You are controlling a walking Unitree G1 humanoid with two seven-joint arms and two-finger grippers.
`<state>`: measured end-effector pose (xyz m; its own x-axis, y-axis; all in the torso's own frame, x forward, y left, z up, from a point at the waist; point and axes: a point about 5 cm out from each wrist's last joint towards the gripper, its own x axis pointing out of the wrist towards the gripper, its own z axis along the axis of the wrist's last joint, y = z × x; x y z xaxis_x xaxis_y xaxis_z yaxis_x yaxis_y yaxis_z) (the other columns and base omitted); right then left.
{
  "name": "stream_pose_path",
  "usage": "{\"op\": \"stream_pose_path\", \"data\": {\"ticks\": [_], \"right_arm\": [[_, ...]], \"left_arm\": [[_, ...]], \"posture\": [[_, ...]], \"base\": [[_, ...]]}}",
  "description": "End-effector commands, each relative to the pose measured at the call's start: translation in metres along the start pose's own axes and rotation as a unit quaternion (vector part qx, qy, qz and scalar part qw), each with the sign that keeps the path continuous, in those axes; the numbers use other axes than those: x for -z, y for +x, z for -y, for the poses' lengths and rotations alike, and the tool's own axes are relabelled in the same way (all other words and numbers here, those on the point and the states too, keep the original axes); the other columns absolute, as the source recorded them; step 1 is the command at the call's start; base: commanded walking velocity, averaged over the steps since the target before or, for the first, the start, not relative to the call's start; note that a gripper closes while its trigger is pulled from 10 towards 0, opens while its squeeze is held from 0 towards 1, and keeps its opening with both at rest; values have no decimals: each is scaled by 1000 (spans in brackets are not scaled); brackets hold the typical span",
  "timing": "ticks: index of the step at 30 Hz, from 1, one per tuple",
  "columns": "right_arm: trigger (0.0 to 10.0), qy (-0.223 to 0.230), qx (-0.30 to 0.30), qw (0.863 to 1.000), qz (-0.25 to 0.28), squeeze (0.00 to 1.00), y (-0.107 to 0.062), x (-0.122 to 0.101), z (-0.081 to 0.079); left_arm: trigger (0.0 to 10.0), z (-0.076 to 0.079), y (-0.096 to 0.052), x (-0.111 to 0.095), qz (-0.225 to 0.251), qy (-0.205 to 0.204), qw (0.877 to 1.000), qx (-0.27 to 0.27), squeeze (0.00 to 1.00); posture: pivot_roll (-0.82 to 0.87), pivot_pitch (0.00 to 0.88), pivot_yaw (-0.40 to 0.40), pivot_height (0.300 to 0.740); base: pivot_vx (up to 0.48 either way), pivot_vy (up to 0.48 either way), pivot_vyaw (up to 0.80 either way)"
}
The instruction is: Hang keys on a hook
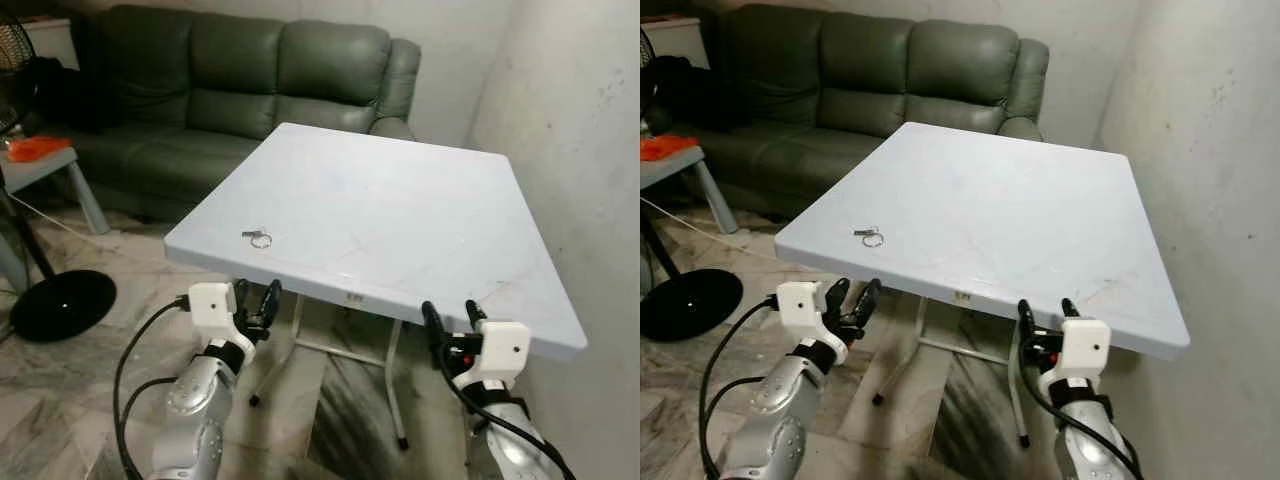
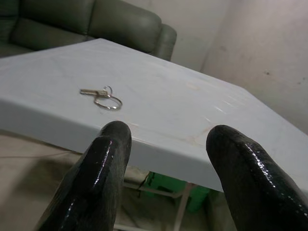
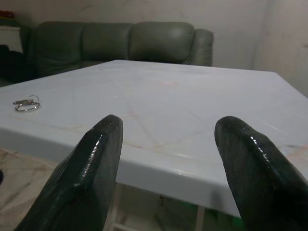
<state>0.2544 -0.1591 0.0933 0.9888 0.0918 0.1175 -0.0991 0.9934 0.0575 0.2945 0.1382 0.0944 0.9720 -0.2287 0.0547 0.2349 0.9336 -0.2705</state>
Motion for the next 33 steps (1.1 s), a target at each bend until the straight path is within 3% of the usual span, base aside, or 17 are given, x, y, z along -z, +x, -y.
{"op": "stream_pose_path", "data": {"ticks": [1,33], "right_arm": [[10000,-4,10,1000,4,0,-1,-4,8],[10000,0,8,1000,7,0,0,-5,5]], "left_arm": [[10000,10,4,-1,3,-8,1000,11,0],[10000,9,5,-3,6,-13,1000,7,0]], "posture": [[-60,0,-38,740],[-57,0,-39,740]], "base": [[0,345,0],[0,353,0]]}}
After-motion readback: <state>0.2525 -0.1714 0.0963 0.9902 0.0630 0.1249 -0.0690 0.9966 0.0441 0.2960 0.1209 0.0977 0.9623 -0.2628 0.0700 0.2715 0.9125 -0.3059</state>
